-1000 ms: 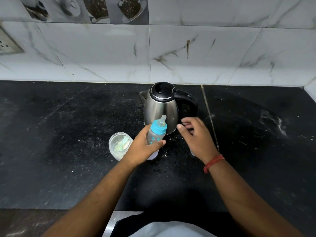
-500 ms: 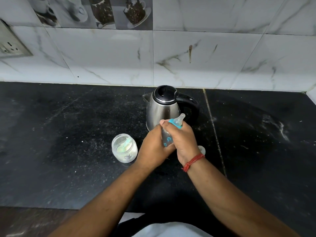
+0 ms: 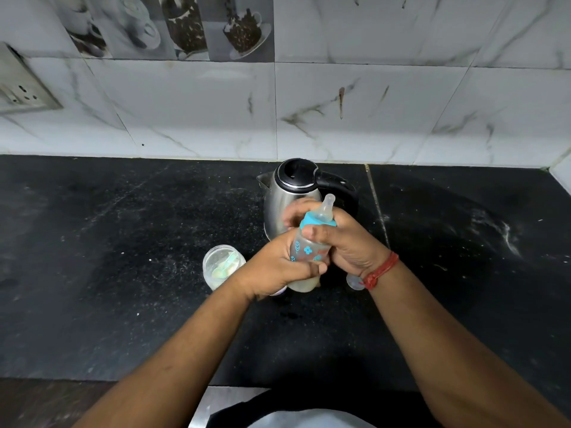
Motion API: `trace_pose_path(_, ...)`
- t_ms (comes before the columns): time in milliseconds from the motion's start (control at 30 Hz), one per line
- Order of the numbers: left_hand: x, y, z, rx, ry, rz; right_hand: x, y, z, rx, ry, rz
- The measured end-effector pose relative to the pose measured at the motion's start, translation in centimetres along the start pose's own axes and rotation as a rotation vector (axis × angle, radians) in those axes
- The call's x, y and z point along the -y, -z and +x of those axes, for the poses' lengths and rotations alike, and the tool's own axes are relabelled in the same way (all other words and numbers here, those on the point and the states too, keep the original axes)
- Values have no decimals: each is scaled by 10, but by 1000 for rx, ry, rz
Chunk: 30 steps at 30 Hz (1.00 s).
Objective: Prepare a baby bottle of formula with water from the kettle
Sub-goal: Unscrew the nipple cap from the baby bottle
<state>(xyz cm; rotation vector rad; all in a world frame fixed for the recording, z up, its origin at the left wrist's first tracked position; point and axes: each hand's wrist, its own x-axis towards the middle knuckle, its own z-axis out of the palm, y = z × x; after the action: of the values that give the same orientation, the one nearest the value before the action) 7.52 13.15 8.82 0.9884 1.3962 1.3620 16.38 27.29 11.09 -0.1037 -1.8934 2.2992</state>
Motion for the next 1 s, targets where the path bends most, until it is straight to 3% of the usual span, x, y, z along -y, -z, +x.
trace_pose_path(167,8,6,0,-60,23,-39,-3,2,-3,-189,-29,-77)
trace_pose_path(467,14,7,-4,-47,29,-132,-6,7,-10,-69,-28,80)
trace_pose_path(700,14,9,-3,-39,45,-129,-3,2,-9,-192,-51,-142)
trace_pose_path(1000,13,8,-2,-67,35,-146,-9,11,-10,-153,-31,-16)
